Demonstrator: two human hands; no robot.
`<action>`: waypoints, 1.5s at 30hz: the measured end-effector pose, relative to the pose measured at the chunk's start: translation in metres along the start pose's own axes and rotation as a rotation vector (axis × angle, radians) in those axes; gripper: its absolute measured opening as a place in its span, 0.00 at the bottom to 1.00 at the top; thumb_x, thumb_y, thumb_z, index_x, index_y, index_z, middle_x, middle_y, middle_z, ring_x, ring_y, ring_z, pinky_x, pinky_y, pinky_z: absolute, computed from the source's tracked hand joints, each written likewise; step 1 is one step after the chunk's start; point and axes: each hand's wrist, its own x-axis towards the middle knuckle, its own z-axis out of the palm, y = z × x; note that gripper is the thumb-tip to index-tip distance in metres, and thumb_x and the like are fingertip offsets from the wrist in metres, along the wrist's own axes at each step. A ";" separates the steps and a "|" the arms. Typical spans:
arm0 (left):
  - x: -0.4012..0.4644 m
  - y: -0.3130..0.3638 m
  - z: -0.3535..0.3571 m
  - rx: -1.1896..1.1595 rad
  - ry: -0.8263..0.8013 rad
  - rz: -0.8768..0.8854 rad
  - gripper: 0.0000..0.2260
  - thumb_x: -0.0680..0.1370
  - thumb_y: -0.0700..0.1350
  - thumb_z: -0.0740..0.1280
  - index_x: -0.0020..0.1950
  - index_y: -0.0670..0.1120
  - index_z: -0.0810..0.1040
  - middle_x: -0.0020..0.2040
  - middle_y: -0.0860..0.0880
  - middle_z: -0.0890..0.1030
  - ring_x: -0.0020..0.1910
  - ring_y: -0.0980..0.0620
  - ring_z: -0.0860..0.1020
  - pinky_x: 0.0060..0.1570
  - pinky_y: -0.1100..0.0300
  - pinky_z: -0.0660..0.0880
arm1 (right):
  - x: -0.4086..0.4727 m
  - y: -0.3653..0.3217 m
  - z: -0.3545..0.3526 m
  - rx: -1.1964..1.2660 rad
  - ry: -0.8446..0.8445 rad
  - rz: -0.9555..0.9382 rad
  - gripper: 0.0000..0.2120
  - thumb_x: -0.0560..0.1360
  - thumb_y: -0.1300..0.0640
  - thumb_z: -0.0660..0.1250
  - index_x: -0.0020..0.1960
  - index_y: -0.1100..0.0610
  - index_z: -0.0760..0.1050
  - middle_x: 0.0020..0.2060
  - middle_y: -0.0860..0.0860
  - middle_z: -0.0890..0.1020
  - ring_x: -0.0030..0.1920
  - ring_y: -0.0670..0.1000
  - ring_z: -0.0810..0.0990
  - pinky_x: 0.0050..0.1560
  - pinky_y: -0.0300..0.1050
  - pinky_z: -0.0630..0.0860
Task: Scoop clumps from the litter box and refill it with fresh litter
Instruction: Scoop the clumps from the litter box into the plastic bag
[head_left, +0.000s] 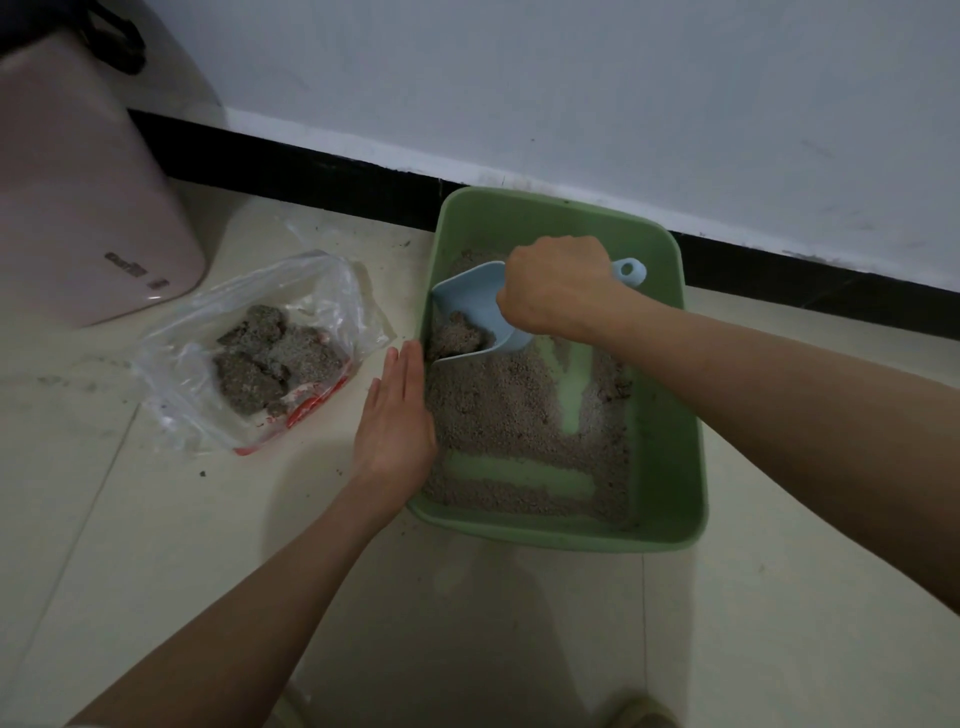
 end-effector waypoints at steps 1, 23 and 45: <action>0.000 0.000 0.000 0.001 -0.003 0.000 0.30 0.78 0.35 0.52 0.76 0.42 0.40 0.77 0.44 0.47 0.76 0.48 0.45 0.74 0.55 0.47 | 0.001 -0.001 -0.001 -0.010 0.002 -0.008 0.15 0.76 0.61 0.57 0.30 0.56 0.62 0.27 0.49 0.65 0.26 0.47 0.61 0.28 0.40 0.56; 0.002 -0.004 0.003 0.015 -0.013 0.014 0.30 0.78 0.36 0.52 0.76 0.42 0.40 0.78 0.46 0.46 0.76 0.49 0.44 0.74 0.54 0.48 | 0.006 0.024 0.030 0.263 -0.091 0.059 0.18 0.77 0.56 0.55 0.29 0.56 0.60 0.25 0.50 0.64 0.26 0.49 0.61 0.30 0.38 0.61; 0.002 0.000 -0.001 -0.015 -0.015 0.020 0.31 0.77 0.35 0.53 0.77 0.43 0.43 0.78 0.46 0.49 0.76 0.50 0.46 0.74 0.56 0.47 | -0.017 0.075 0.061 0.910 -0.028 0.127 0.15 0.81 0.52 0.55 0.43 0.59 0.74 0.32 0.51 0.78 0.31 0.48 0.75 0.35 0.40 0.72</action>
